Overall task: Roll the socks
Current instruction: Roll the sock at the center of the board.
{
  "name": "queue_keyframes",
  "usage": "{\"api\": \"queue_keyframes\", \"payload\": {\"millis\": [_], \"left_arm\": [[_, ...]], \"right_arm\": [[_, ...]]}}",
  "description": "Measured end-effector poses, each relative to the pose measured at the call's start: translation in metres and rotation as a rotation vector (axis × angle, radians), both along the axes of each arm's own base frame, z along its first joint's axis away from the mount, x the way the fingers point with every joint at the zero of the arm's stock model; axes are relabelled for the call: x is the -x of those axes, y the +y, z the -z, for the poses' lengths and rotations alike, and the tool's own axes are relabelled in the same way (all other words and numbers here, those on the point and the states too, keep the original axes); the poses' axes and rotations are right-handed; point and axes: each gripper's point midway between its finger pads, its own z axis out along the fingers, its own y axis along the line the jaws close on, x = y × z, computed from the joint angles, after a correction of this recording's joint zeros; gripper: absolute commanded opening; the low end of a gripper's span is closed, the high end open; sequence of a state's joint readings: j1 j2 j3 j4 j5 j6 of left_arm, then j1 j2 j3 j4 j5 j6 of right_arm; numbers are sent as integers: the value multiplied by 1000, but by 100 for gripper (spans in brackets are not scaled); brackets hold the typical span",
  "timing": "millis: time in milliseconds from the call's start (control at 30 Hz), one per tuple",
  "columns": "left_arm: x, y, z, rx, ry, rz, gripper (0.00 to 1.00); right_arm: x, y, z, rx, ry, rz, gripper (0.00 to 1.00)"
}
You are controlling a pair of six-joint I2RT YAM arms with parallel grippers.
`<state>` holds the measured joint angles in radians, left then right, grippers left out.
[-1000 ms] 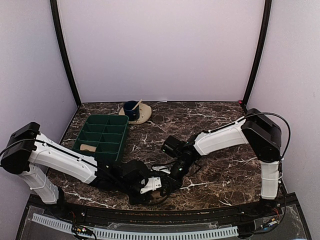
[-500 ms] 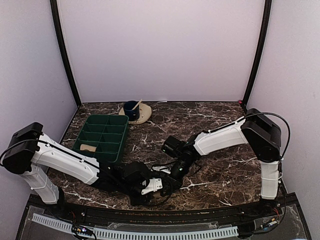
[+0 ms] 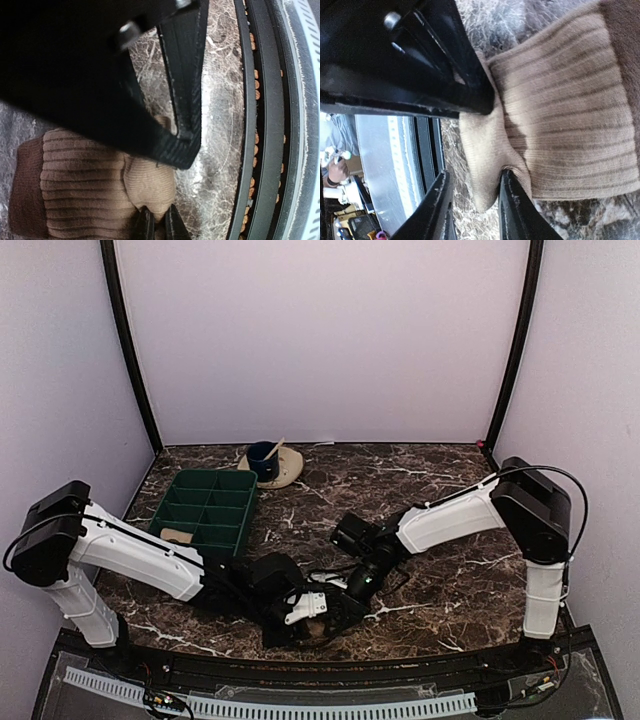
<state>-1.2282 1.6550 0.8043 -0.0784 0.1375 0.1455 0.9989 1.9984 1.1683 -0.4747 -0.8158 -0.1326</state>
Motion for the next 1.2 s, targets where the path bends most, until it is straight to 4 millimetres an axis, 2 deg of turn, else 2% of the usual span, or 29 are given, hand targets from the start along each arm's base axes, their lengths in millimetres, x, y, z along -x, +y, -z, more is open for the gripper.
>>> {"api": "queue_keyframes", "payload": {"millis": [233, 367, 633, 967, 1200], "left_arm": [[-3, 1, -1, 9, 94, -2, 0], [-3, -1, -1, 9, 144, 3, 0], [-3, 1, -2, 16, 241, 3, 0], [-6, 3, -3, 27, 444, -11, 0], [-9, 6, -4, 30, 588, -18, 0]], "right_arm": [[-2, -8, 0, -15, 6, 39, 32], [-5, -19, 4, 12, 20, 81, 33], [-22, -28, 3, 4, 1, 176, 32], [-40, -38, 3, -5, -101, 286, 30], [-48, -55, 5, 2, -216, 367, 30]]}}
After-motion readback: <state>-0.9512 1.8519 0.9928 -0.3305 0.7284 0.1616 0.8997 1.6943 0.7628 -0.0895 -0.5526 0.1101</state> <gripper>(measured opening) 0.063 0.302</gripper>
